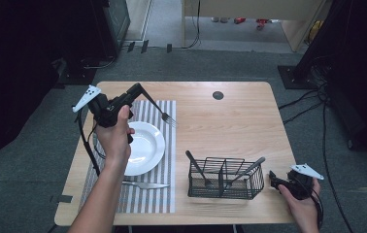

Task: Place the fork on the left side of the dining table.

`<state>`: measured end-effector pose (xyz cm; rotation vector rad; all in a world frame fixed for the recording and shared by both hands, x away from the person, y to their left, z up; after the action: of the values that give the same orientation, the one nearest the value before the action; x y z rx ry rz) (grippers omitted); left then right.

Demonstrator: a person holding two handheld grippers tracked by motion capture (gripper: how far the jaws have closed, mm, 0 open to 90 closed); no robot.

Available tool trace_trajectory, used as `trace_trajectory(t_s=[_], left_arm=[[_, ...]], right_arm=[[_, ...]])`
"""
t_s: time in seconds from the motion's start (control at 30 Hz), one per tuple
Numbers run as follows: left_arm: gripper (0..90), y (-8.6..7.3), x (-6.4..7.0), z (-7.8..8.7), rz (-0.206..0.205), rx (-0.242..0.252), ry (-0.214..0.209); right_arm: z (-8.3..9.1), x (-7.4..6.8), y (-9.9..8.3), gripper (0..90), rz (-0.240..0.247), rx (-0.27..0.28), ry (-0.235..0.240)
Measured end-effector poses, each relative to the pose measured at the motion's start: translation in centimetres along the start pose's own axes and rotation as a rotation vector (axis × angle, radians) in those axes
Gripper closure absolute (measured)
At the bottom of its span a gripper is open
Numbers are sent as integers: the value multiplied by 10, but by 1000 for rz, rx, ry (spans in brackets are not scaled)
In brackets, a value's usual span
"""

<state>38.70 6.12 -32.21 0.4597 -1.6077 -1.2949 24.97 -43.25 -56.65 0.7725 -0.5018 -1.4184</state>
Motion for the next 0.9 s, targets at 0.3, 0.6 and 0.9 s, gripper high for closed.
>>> trace_trajectory(t_s=[0.3,0.6,0.9], left_arm=[[892,-17,-46,-22,97,6,79],[892,-28,-82,-35,204,26,110],[893,-48,-118,-48,310,42,160]], right_arm=[[0,0,0,138,-1,0,0],[0,0,0,138,-2,0,0],[0,0,0,138,-1,0,0]])
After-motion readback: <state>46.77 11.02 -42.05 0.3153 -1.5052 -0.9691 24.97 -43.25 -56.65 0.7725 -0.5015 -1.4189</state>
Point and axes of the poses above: each handheld gripper's, and its own axes: z roughly backward along the jaws, y roughly out of its top, x roughly to its right, the point moved 6 cm from there along -z, roughly forward along the jaws, and after that the axes turned 9 degrees about y, right-handed, at the moved point
